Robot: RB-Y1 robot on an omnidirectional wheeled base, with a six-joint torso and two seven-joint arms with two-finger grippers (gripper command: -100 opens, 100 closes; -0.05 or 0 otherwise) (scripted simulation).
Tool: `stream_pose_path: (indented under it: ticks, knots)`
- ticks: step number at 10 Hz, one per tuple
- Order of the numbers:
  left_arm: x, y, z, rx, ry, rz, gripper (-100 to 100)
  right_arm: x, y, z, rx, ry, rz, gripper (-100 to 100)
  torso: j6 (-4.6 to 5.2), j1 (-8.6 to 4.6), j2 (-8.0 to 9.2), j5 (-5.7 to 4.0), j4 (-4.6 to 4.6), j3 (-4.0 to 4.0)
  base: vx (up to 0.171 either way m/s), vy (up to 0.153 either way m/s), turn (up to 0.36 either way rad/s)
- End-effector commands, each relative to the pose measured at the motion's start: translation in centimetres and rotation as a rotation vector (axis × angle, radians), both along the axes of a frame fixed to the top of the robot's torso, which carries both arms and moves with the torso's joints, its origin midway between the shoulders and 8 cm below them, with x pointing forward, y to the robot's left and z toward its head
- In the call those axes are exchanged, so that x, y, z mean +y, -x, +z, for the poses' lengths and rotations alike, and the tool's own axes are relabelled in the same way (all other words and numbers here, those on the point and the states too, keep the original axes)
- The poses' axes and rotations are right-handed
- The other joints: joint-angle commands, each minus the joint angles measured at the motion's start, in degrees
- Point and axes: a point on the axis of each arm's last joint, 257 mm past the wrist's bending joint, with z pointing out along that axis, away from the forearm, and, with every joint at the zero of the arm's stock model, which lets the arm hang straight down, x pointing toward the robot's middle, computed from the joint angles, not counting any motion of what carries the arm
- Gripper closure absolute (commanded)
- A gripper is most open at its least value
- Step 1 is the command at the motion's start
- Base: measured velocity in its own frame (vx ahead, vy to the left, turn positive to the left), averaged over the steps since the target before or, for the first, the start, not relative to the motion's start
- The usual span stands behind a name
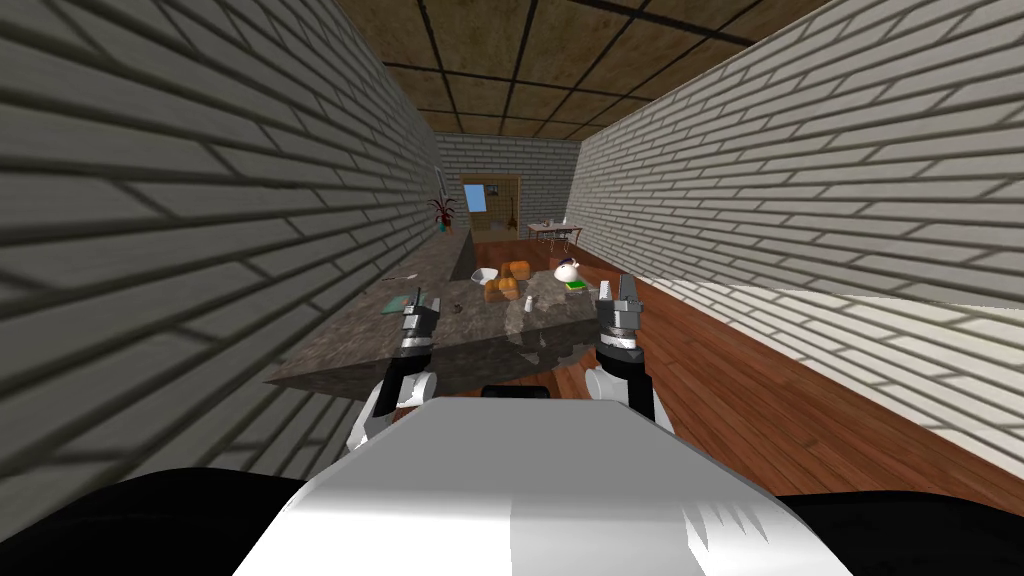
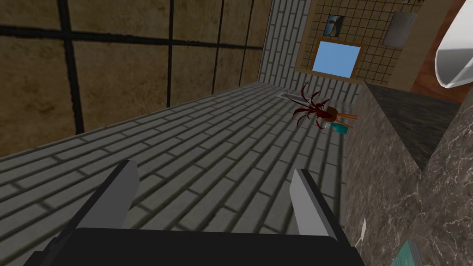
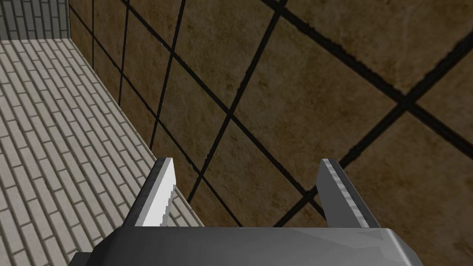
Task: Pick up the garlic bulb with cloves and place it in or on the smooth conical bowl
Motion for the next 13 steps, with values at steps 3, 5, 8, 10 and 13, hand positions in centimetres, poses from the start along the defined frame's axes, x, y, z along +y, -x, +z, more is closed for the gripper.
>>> stream_pose_path:
  ticks: [3, 5, 8, 10, 13]
  knots:
    - [1.0, -1.5, -1.7, 0.085, 0.02, -0.01, -100, 0.0, 0.0, 0.0, 0.0, 0.0, 0.0, 0, -0.01, 0.01, 0.01, 0.0, 0.0, 0.01, 0.002, -0.009, -0.051]
    - [1.6, -2.2, -2.8, 0.135, 0.035, -0.008, -100, 0.0, 0.0, 0.0, 0.0, 0.0, 0.0, 0, -0.02, 0.0, 0.01, 0.0, 0.0, 0.01, 0.002, -0.009, -0.045]
    - [2.2, -2.8, -3.8, 0.177, 0.051, -0.006, -100, 0.0, 0.0, 0.0, 0.0, 0.0, 0.0, 0, -0.01, 0.01, 0.01, 0.0, 0.0, 0.0, 0.002, -0.007, -0.038]
    - [2.8, -3.3, -4.6, 0.216, 0.069, -0.003, -100, 0.0, 0.0, 0.0, 0.0, 0.0, 0.0, 0, -0.01, 0.0, 0.01, 0.0, 0.0, 0.0, 0.003, -0.008, -0.05]
    - [4.0, -4.2, -6.2, 0.285, 0.107, 0.004, -100, 0.0, 0.0, 0.0, 0.0, 0.0, 0.0, 0, -0.02, 0.0, 0.01, 0.0, 0.0, 0.01, 0.002, -0.009, -0.056]
